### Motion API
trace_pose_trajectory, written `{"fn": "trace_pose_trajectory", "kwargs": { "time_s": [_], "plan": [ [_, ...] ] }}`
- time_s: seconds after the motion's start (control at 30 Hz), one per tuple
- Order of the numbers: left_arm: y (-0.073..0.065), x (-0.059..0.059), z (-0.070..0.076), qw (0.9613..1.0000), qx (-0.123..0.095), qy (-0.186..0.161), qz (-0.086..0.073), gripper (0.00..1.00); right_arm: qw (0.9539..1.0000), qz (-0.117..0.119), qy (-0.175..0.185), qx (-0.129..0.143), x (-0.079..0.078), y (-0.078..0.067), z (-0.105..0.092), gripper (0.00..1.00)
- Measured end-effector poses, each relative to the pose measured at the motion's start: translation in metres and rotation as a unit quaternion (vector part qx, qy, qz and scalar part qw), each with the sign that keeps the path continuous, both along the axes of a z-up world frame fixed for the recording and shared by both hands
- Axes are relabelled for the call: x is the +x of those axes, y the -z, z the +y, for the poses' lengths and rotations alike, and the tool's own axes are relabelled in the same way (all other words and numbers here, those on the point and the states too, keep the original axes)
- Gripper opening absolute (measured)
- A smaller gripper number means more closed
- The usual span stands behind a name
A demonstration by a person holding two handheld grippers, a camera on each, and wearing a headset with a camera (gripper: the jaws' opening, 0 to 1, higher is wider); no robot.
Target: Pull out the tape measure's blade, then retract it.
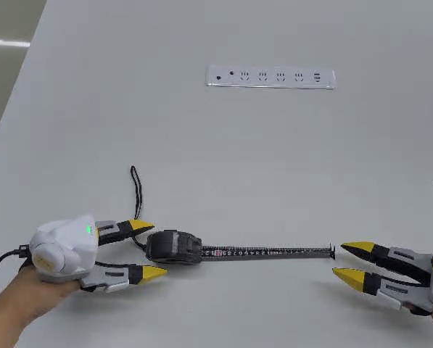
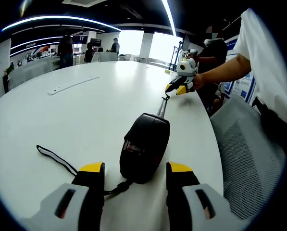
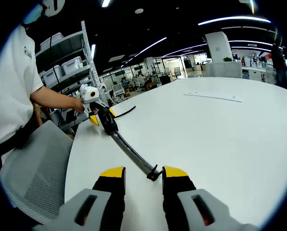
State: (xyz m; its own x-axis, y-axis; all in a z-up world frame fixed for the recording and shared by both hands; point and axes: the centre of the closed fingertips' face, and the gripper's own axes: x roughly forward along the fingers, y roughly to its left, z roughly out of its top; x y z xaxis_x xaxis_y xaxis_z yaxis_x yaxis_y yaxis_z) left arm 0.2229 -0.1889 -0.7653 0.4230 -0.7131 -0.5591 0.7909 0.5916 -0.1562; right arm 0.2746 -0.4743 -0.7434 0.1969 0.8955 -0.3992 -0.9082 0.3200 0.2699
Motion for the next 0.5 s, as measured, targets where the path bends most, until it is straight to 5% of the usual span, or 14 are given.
{"fn": "trace_pose_trajectory", "kwargs": {
  "time_s": [0.5],
  "plan": [
    [-0.017,-0.015,0.012,0.9984,-0.020,-0.053,-0.008,0.55,0.9994,-0.007,0.032,0.008,-0.008,-0.013,-0.003,0.37]
  ]
}}
